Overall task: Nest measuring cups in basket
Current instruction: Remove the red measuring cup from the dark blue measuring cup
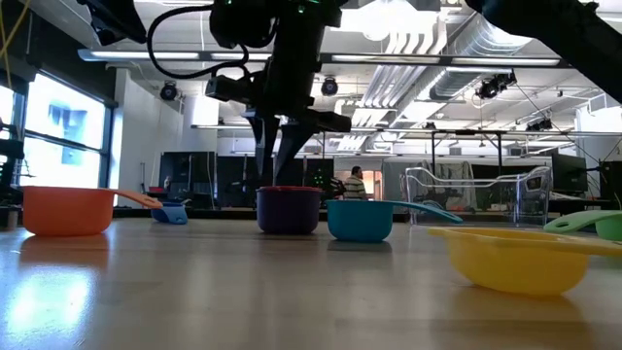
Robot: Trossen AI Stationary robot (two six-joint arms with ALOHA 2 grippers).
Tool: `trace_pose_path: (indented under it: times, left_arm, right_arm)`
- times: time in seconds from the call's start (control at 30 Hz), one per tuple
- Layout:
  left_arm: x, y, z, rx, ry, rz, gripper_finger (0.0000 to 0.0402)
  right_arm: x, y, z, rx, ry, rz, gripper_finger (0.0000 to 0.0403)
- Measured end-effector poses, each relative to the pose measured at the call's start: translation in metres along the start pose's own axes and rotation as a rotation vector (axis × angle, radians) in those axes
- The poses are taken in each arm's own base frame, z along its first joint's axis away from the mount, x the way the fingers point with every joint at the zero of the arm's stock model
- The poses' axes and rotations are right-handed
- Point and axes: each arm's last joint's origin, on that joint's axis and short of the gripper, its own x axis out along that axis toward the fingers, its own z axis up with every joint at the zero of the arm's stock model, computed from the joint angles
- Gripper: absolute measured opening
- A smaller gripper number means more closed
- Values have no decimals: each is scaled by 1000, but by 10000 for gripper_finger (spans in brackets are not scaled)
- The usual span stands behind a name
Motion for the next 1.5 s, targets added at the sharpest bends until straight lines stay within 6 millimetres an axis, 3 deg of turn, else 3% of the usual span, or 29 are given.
trace_pose_path:
  times: [0.17,0.43,0.67,1.07,1.5]
  left_arm:
    - [0,0,0,0,1,0,49]
    - [0,0,0,0,0,0,49]
    - [0,0,-1,0,5,1,49]
    - [0,1,-2,10,26,8,49]
    - [0,1,-2,26,23,6,49]
  right_arm:
    - [-4,-1,5,16,-6,10,78]
    - [-31,-2,21,49,-45,80,78]
    - [-48,-2,20,89,-55,105,78]
    - [-47,-2,15,45,-77,51,78]
    - [-20,1,13,0,-37,31,78]
